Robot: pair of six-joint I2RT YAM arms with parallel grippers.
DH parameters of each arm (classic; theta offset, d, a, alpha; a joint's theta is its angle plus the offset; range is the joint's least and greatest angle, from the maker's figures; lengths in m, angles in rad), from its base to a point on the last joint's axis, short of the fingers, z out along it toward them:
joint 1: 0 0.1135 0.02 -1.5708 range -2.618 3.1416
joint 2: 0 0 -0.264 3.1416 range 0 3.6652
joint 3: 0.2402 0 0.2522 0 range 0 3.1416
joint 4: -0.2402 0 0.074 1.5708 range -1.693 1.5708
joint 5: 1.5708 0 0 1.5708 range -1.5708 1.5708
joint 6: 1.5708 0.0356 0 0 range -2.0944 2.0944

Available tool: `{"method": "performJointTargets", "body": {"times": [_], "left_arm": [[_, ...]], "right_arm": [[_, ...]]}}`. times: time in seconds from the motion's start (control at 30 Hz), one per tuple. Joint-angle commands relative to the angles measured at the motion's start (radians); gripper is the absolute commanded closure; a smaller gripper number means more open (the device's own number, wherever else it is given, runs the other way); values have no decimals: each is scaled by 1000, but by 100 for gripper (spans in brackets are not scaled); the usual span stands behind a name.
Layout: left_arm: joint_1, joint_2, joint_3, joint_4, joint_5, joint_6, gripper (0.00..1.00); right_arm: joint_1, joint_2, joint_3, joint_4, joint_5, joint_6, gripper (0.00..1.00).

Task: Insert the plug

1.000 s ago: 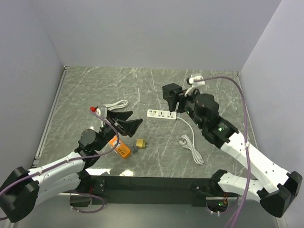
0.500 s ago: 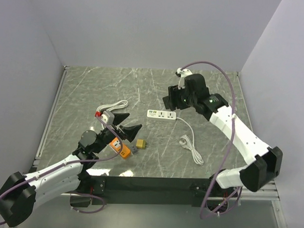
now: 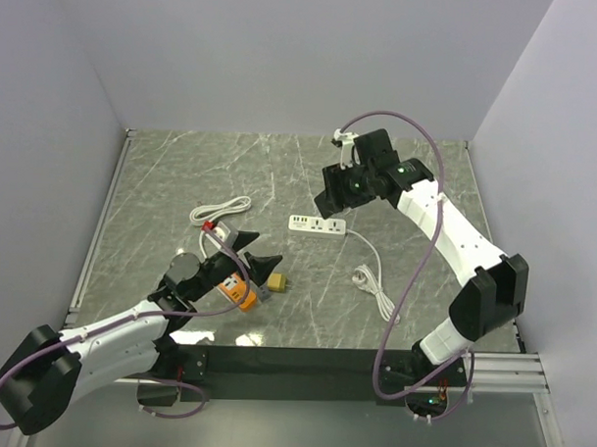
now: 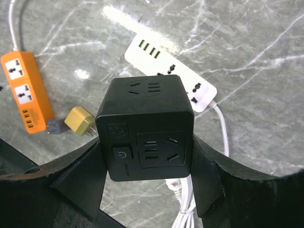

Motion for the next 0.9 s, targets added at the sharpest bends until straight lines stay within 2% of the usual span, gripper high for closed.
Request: {"method": "performJointTargets", "body": {"times": [0.0, 0.23, 0.3, 0.37, 0.5, 0.87], "left_arm": [[6, 7, 36, 19, 19, 21, 1], [21, 94, 84, 11, -20, 12, 0], [23, 122, 94, 16, -40, 4, 1], [23, 157, 100, 34, -63, 0, 0], [23, 222, 131, 53, -97, -16, 1], [30, 318, 160, 89, -154, -76, 1]], "right_arm": [[-12, 39, 82, -59, -3, -27, 100], [-16, 90, 92, -45, 76, -38, 100], [-16, 99, 100, -43, 97, 11, 100], [-16, 89, 79, -27, 103, 45, 100], [-16, 37, -33, 116, 83, 99, 100], [-18, 43, -67, 135, 188, 177, 100]]}}
